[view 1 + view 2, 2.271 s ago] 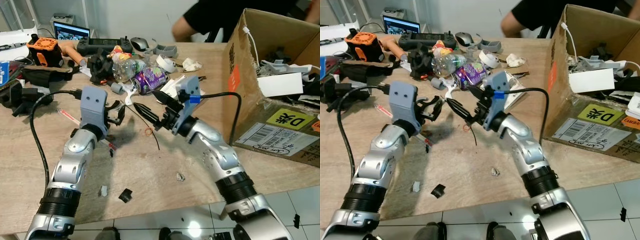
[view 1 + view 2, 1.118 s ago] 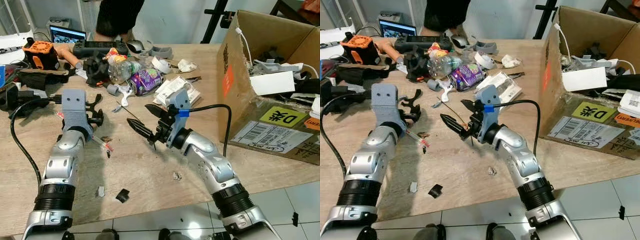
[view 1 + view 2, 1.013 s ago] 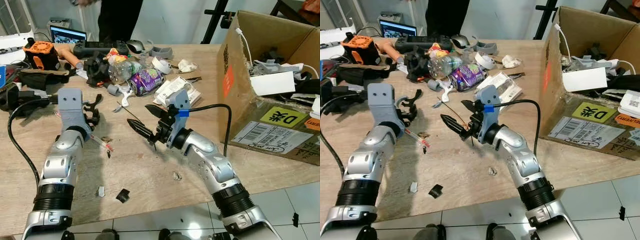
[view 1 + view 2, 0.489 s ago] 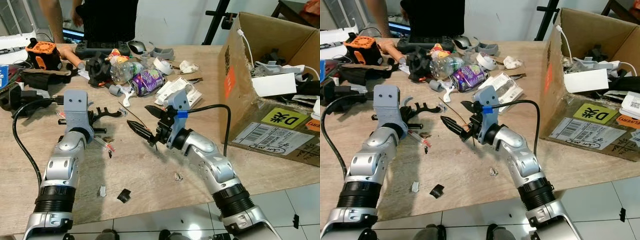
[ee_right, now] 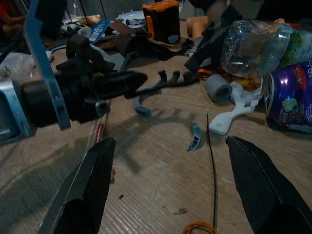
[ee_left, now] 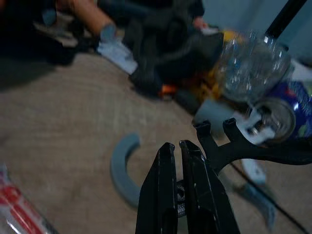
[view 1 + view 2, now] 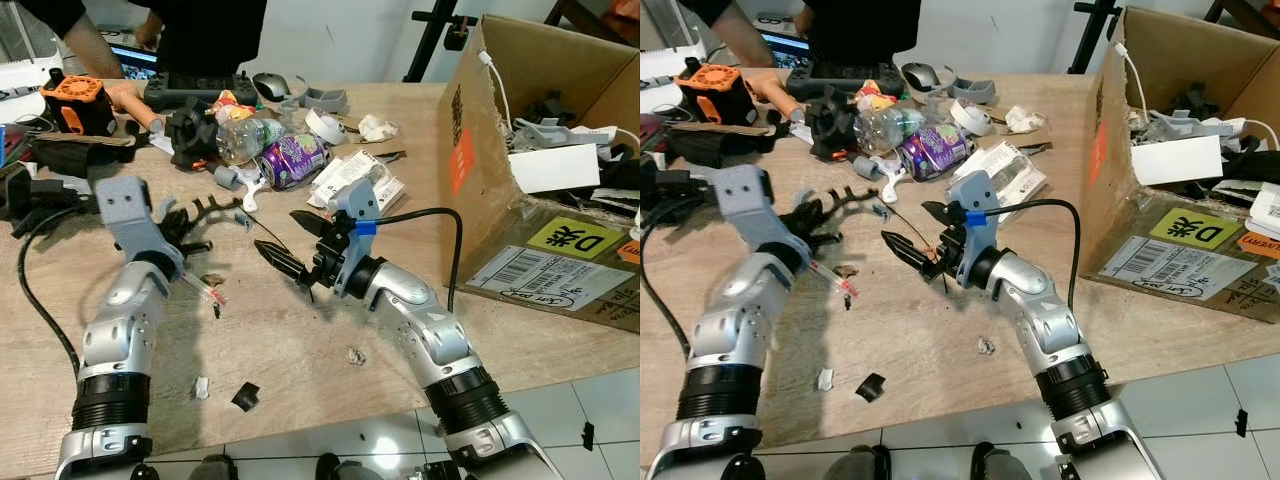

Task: Picking trash to rubbish bin

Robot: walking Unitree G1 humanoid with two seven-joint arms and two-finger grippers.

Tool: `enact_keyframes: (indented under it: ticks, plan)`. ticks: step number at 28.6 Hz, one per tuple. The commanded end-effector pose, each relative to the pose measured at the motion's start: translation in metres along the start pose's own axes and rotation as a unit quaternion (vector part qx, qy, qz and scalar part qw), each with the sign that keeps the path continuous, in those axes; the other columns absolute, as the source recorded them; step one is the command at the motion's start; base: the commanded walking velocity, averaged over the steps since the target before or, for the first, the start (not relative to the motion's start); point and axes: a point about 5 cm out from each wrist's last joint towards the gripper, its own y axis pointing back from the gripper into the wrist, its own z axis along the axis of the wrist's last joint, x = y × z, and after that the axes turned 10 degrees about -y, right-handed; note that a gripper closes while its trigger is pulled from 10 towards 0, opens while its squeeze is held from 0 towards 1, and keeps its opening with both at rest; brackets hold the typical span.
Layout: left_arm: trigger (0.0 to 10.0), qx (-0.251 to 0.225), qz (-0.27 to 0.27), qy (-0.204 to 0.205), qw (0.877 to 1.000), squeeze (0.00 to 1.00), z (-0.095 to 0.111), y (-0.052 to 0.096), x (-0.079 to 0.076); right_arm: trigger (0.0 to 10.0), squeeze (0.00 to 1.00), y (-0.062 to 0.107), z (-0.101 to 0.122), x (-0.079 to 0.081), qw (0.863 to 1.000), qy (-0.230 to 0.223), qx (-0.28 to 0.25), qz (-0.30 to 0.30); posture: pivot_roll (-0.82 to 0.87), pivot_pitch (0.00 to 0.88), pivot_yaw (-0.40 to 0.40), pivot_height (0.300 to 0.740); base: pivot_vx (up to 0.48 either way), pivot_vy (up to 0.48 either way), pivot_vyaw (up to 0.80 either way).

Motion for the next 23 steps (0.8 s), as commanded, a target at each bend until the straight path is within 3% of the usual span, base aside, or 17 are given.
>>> enact_keyframes:
  ticks: [1,9,10,13,14,16,18,19,23]
  plan:
    - [0.0,-0.019,-0.016,0.012,1.0,0.0,0.004,0.003,-0.001,10.0,0.0,0.001,-0.002,-0.001,1.0,0.0,0.005,-0.003,0.05,0.235,-0.078,0.74,0.0,0.0,0.0]
    - [0.0,-0.093,-0.048,0.066,0.992,0.0,0.027,0.005,-0.003,10.0,0.0,0.001,0.002,-0.001,1.0,-0.005,-0.003,-0.002,0.05,0.234,-0.078,0.74,0.0,0.0,0.0]
    - [0.0,-0.147,-0.087,0.074,0.983,0.0,0.045,0.007,-0.009,10.0,0.0,-0.001,0.024,-0.002,0.995,-0.042,-0.086,-0.012,0.05,0.227,-0.076,0.74,0.0,0.0,0.0]
    - [0.0,-0.164,-0.102,0.069,0.979,0.0,0.051,0.009,-0.012,10.0,0.0,-0.001,0.034,-0.003,0.991,-0.056,-0.122,-0.016,0.05,0.222,-0.076,0.74,0.0,0.0,0.0]
    - [0.0,-0.178,-0.116,0.056,0.976,0.0,0.055,0.012,-0.013,10.0,0.51,0.0,0.045,-0.003,0.984,-0.08,-0.16,-0.011,0.06,0.203,-0.077,0.74,0.0,0.0,0.0]
    - [0.0,-0.178,-0.116,0.056,0.976,0.0,0.055,0.012,-0.013,10.0,0.51,0.0,0.045,-0.003,0.984,-0.08,-0.16,-0.011,0.06,0.203,-0.077,0.74,0.0,0.0,0.0]
    - [0.0,-0.201,-0.132,0.007,0.971,0.0,0.059,0.017,-0.01,10.0,1.0,0.002,0.059,-0.001,0.973,-0.105,-0.207,0.006,0.06,0.212,-0.077,0.74,0.0,0.0,0.0]
    - [0.0,-0.208,-0.135,-0.018,0.969,0.0,0.062,0.02,-0.009,10.0,1.0,0.003,0.063,0.003,0.969,-0.111,-0.219,0.022,0.06,0.199,-0.079,0.74,0.0,0.0,0.0]
    - [0.0,-0.209,-0.142,-0.052,0.966,0.0,0.063,0.023,-0.007,10.0,1.0,0.003,0.068,0.011,0.96,-0.13,-0.24,0.054,0.07,0.203,-0.081,0.74,0.0,0.0,0.0]
